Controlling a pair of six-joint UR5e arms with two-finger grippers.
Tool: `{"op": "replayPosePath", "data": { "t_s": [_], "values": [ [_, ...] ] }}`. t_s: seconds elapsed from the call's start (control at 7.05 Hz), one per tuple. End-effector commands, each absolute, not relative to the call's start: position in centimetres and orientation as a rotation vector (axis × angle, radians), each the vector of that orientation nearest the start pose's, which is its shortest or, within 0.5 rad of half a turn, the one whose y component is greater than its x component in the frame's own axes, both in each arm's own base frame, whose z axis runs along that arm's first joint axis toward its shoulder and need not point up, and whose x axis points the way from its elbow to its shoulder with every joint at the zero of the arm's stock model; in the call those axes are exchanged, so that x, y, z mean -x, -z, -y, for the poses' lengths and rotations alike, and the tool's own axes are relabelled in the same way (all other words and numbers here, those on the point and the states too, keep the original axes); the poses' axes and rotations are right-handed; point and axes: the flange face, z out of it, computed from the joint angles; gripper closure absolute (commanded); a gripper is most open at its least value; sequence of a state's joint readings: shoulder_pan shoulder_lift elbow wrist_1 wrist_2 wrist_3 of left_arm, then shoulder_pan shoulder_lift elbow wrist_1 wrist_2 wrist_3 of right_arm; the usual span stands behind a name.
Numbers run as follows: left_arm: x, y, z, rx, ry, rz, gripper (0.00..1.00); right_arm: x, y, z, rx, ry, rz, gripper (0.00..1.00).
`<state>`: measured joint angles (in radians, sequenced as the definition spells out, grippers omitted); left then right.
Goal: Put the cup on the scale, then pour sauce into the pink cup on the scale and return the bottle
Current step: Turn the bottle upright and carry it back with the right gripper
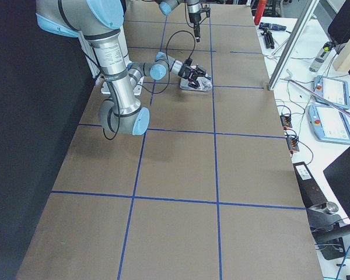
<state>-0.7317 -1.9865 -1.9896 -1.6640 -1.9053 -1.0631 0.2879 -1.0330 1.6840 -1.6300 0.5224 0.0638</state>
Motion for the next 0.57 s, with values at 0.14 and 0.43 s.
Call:
{"op": "replayPosePath", "data": {
  "t_s": [0.14, 0.43],
  "values": [
    [-35.6, -23.48, 45.49, -0.283, 0.051, -0.931, 0.33, 55.63, -27.62, 38.49, -1.123, 0.524, -0.049, 1.0],
    [-35.67, -23.48, 45.43, -0.281, 0.054, -0.932, 0.33, 55.21, -28.17, 38.56, -1.095, 0.278, 0.226, 1.0]
  ]
}}
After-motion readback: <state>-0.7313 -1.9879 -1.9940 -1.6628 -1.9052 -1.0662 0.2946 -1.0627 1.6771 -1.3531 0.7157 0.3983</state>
